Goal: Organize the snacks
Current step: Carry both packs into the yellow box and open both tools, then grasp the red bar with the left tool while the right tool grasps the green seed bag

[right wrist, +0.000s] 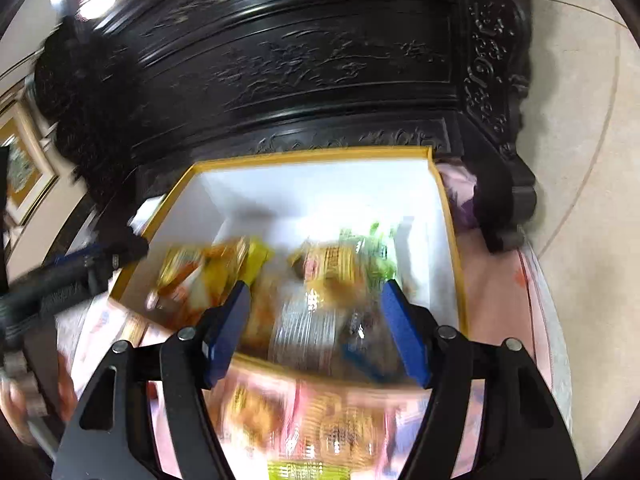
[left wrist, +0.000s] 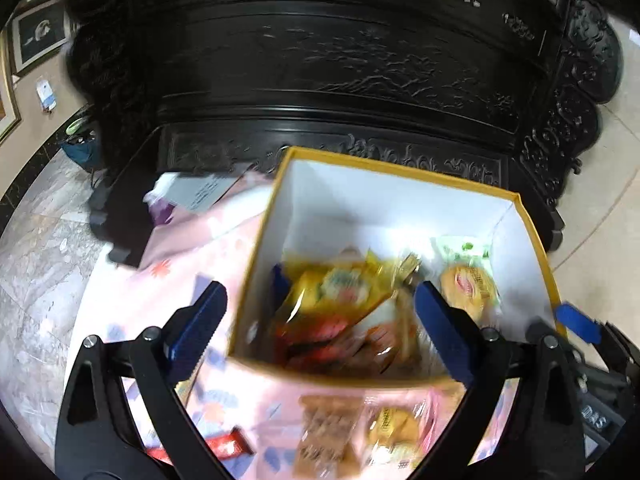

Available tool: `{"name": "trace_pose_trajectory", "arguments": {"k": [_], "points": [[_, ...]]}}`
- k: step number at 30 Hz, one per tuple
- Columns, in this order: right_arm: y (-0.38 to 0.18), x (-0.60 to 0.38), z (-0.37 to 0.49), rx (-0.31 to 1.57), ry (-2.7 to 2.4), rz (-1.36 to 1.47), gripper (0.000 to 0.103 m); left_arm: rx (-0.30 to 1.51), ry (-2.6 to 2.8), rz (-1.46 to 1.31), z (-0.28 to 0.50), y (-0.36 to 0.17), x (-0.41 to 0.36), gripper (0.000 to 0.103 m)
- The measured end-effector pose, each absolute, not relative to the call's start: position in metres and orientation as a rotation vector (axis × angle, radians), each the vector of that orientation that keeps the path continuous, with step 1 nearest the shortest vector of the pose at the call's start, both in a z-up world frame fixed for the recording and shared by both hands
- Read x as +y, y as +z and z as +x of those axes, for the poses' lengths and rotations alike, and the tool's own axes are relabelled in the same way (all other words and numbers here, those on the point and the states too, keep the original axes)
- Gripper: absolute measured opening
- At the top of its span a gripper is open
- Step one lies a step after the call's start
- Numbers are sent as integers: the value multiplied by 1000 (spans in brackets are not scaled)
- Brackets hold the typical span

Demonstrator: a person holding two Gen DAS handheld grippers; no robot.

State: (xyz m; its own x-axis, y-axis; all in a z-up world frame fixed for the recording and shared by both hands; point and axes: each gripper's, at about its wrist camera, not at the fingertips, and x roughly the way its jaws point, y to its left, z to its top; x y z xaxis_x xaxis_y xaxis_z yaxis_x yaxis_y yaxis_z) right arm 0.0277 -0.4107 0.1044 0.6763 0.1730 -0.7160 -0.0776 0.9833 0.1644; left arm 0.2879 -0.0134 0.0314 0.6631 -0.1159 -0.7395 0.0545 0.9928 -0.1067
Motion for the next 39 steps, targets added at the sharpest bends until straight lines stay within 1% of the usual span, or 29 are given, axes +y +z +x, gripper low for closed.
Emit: {"name": "trace_pose_trajectory", "arguments": {"k": [3,7,13,17,19,21,22,26,29,32,35,39], "points": [[68,-406,-30,895,176,96,70,814,-115,-73,238,24,8,96],[14,-400,-84,974,136,109,70,810,-99,-89,167,-3,38,96],[-9,-387,-95,988,103,93,70,859,-28,-54,100,-44,68,96],[-17,-376,-88,1011,91,70,70,904,-7,-65,77,-59,89,96],[-20,-373,-85,1010,83,63,73,911,16,-71,70,-62,103,96],[-28,-372,-81,1034,86,60,73,911,34,-95,66,-63,116,96],[-31,-370,-79,1028,85,46,77,909,41,-104,64,-62,120,96],[-37,-359,-78,971,52,-46,78,894,37,-113,67,-58,127,96],[-38,-354,-83,952,80,-84,69,892,0,-87,82,-57,125,96],[-39,-357,-86,937,99,-83,69,908,-64,-34,107,-62,119,96],[-40,-355,-88,921,98,-81,69,988,-107,-6,141,-84,118,96],[-39,-356,-88,923,105,-76,70,1032,-135,25,168,-106,122,96]]}}
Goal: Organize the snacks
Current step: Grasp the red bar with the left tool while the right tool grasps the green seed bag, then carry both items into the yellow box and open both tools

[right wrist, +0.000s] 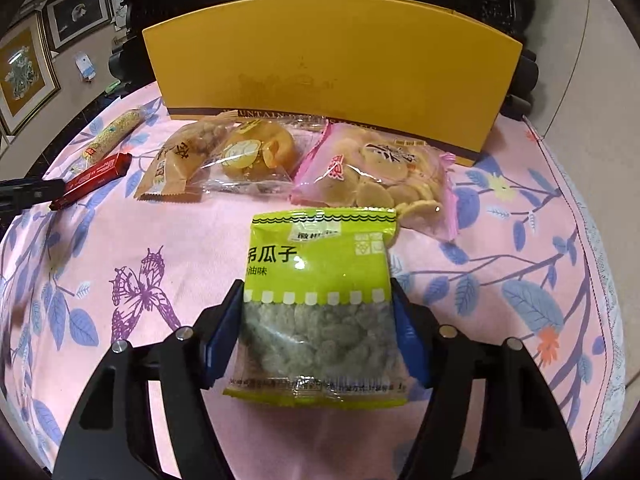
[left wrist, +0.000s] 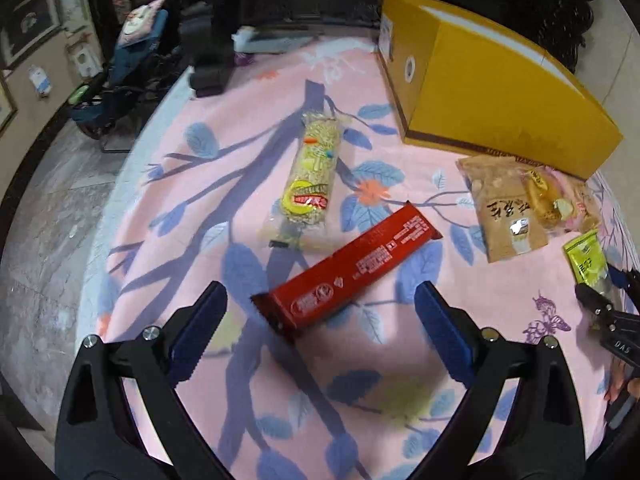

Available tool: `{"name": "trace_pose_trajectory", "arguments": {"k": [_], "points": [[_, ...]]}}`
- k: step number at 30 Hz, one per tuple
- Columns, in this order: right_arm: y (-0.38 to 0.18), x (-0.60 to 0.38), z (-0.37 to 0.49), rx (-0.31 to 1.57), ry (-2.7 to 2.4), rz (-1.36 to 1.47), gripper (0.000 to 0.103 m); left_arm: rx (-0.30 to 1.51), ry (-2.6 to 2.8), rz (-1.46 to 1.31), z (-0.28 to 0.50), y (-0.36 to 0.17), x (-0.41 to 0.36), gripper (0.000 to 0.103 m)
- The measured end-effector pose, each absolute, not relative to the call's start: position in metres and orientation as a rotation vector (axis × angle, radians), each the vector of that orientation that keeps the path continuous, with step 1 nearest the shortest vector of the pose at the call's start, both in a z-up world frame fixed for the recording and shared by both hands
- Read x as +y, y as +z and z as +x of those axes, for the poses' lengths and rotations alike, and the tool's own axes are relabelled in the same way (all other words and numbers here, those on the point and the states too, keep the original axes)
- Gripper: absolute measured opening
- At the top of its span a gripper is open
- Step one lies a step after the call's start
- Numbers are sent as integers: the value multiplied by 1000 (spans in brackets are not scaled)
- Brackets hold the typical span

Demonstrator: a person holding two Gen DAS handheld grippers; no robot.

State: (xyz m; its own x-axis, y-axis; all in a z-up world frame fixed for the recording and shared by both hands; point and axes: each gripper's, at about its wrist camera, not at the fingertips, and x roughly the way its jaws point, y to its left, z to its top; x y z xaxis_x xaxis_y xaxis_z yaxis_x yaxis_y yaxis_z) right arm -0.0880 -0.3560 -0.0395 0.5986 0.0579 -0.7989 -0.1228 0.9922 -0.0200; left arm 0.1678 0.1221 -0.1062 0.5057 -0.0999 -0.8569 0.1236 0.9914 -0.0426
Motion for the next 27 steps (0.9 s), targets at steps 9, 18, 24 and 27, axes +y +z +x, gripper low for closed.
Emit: {"name": "trace_pose_trajectory", "arguments": {"k": [9,18,24,27], "points": [[-39,-355,-89,918,105,-71,75,1045,-206,100,167,-127,84,89],[-39,-355,-88,920,110,-67,76,1031,-199,100,195,-128,51,85],[-38,-356,-88,920,111,-62,76,1016,-225,102,176,-121,40,24],[-37,-356,-88,917,108,-59,76,1008,-208,58,164,-119,43,24]]}}
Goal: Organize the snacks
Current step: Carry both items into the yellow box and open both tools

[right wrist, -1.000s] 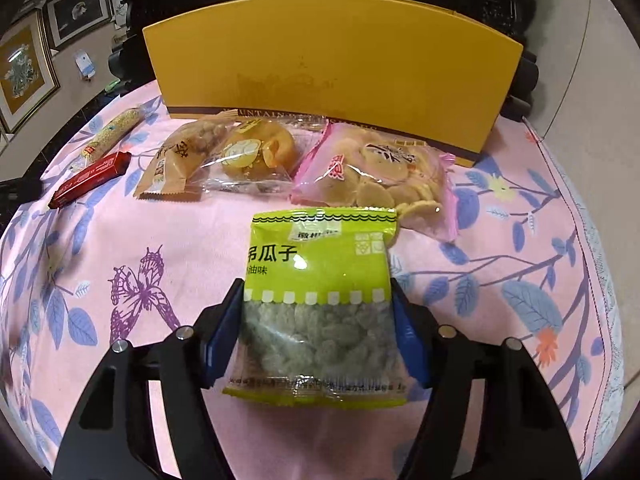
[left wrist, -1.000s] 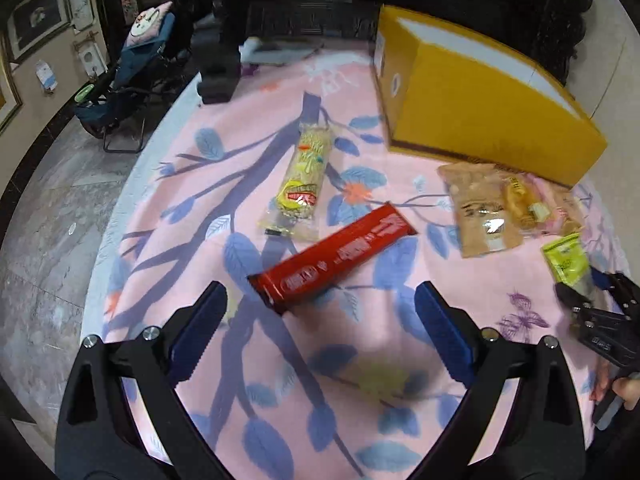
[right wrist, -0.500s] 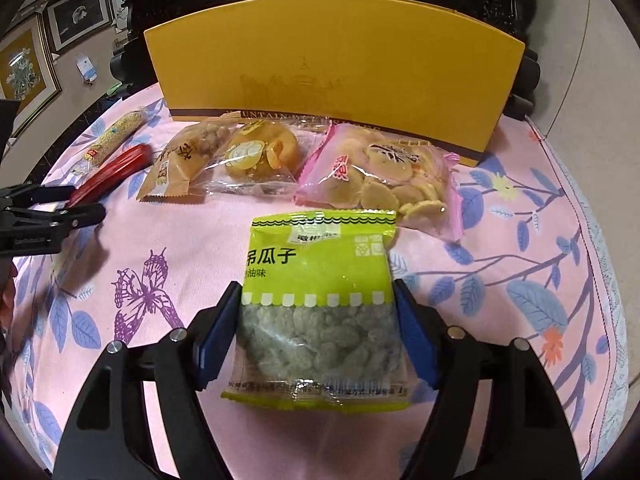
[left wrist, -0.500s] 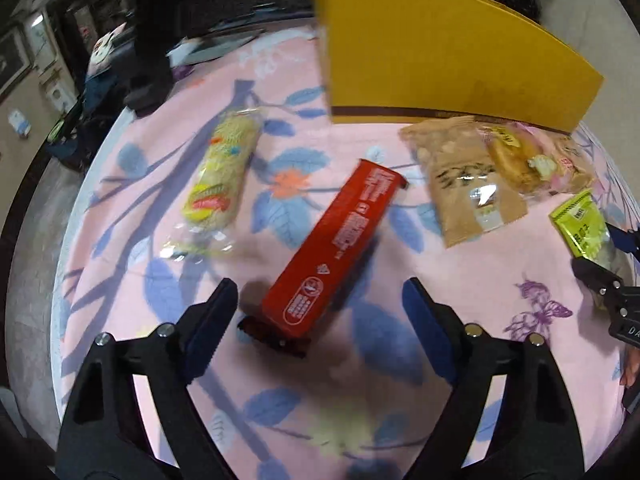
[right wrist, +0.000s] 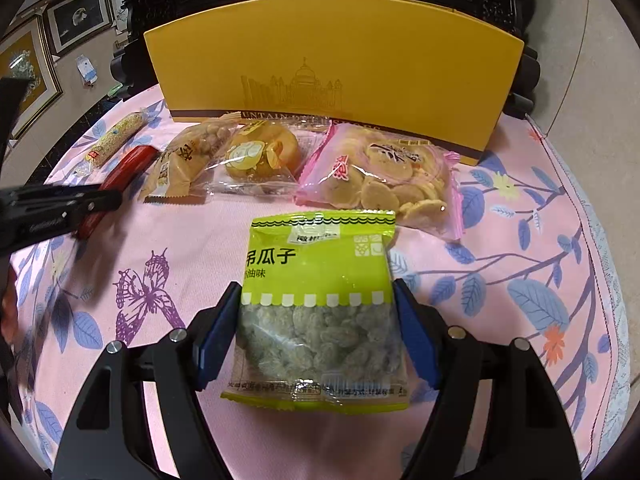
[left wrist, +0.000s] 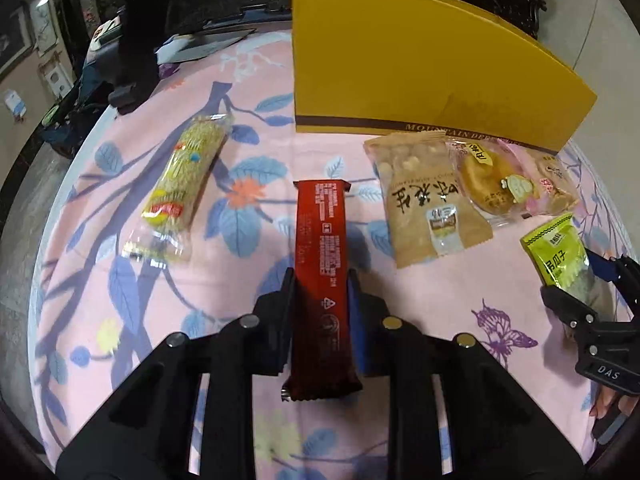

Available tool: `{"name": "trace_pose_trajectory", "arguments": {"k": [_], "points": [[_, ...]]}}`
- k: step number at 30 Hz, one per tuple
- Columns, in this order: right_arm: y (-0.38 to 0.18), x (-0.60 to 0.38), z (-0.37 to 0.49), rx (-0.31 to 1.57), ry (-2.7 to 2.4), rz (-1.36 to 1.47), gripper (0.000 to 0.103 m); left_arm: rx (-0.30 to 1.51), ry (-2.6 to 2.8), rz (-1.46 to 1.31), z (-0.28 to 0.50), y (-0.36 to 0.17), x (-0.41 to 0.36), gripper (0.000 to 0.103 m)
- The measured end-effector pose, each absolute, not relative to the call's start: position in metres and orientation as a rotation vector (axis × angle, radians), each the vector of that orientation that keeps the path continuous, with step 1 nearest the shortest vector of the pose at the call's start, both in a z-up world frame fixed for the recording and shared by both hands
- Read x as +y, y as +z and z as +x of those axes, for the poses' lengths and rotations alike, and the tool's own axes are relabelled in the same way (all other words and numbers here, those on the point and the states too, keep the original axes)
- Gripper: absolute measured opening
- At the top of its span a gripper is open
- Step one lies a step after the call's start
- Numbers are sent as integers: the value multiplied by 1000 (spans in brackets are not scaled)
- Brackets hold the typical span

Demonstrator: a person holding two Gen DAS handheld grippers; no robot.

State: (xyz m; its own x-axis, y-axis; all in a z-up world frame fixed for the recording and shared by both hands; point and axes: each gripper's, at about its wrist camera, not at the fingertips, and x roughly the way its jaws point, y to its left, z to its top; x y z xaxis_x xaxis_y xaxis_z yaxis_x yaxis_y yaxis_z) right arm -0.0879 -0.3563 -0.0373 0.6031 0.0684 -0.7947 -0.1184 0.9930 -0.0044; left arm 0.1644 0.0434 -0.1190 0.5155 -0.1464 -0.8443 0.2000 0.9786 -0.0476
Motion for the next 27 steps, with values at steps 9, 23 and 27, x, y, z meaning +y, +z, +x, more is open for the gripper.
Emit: {"name": "trace_pose_trajectory", "arguments": {"k": [9,23,27], "points": [[-23,-378,-100,894,69,49,63,958,-215,-33,122,-96,34,24],[40,-372,-121,785,105,16,63,860,-326,8,100,-20,-9,24],[65,-377,-98,786,148,43,63,852,-327,15,136,6,-21,24]]}}
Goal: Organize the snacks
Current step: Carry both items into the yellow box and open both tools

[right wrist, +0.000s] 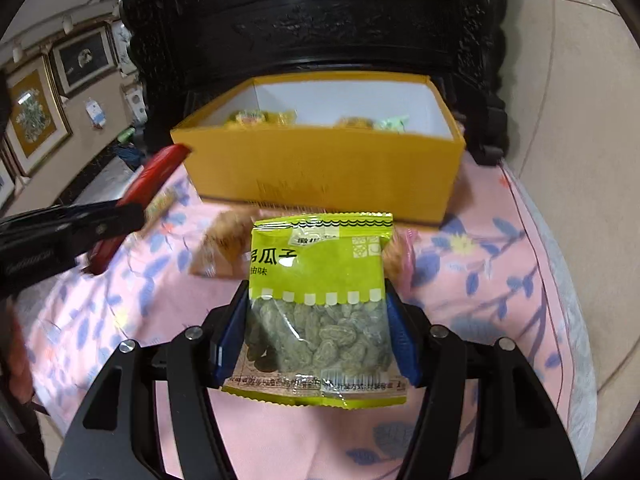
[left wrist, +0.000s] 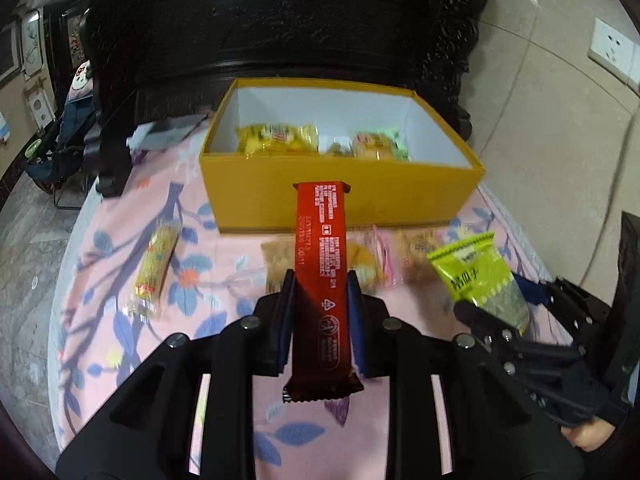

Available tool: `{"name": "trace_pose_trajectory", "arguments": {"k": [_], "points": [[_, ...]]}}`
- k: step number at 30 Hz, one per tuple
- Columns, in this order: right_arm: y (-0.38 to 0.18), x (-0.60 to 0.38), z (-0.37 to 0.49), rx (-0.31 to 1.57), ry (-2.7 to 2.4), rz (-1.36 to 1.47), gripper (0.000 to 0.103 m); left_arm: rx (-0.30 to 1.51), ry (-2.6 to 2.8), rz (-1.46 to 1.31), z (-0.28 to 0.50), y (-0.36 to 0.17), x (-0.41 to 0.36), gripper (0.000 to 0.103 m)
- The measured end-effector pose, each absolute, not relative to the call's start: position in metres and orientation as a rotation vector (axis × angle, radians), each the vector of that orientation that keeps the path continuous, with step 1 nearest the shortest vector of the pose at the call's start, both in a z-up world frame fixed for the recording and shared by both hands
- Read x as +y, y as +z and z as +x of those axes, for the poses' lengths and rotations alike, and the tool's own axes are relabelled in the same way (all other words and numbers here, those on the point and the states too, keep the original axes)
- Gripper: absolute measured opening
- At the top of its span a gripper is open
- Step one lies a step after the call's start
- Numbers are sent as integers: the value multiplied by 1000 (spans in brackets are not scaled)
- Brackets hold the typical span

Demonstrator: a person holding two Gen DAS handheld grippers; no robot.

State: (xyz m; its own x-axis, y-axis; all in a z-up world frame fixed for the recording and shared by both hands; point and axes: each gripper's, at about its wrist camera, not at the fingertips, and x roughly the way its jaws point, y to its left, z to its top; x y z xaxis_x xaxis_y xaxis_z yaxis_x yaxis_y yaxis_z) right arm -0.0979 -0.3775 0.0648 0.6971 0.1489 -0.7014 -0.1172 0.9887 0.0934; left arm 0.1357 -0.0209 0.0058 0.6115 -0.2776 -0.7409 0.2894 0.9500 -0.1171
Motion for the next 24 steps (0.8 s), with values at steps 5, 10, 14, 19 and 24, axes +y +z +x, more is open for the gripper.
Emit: {"name": "trace_pose_trajectory", "arguments": {"k": [5,10,14,19,24], "points": [[109,-386,-41,735,120,43,63,834,-297,-25,201,37,-40,24],[128,-399,22,726,77,129,63,840,-250,-50,263,50,-60,24],[126,-403,40,729,66,141,63,850,-250,-57,279,46,-64,24],[126,-405,50,731,63,143,63,841,-253,-46,286,44,-65,24],[127,-410,80,740,13,157,79,866,-250,-37,302,44,-70,45]]}}
